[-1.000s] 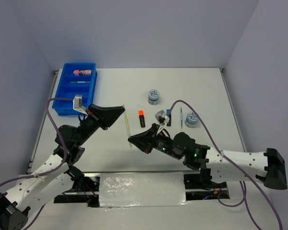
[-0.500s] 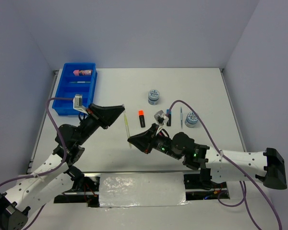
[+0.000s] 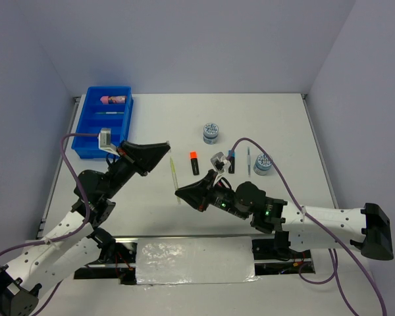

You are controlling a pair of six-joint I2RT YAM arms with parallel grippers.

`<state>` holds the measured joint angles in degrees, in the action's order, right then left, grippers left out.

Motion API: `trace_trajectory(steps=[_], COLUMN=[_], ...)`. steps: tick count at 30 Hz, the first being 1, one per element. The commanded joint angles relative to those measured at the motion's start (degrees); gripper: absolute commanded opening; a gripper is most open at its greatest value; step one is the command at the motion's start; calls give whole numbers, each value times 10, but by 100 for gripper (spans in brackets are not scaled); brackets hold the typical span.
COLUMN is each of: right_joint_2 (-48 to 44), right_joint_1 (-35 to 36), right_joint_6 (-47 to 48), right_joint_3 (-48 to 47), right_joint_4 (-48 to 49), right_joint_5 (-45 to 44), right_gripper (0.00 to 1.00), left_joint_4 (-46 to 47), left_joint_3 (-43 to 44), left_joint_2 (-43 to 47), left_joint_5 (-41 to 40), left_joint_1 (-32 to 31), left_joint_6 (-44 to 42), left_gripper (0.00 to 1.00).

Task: Sort the stationery into containers
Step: Close the pen cap on the pen.

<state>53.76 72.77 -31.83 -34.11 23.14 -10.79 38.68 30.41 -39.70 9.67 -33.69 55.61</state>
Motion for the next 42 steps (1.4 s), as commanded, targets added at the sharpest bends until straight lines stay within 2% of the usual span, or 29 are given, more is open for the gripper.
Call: trace_trajectory(steps=[1,28,42], right_joint_2=[-1,3,21], right_joint_1=[5,-17,-54], right_joint_6=[12,34,62], right_joint_3=[-28,-60,-124], right_joint_4=[4,-16,8], right_joint_5=[-13,-24,-47], right_gripper=[0,0,0], left_joint_4=[25,31,9], left_joint_3=[20,5,3], left_joint_2=[1,-13,-27], left_joint_5=[3,30,30], left_joint_1=[-3,-4,-15], left_joint_6=[-8,-2,-2], left_gripper=[0,0,0])
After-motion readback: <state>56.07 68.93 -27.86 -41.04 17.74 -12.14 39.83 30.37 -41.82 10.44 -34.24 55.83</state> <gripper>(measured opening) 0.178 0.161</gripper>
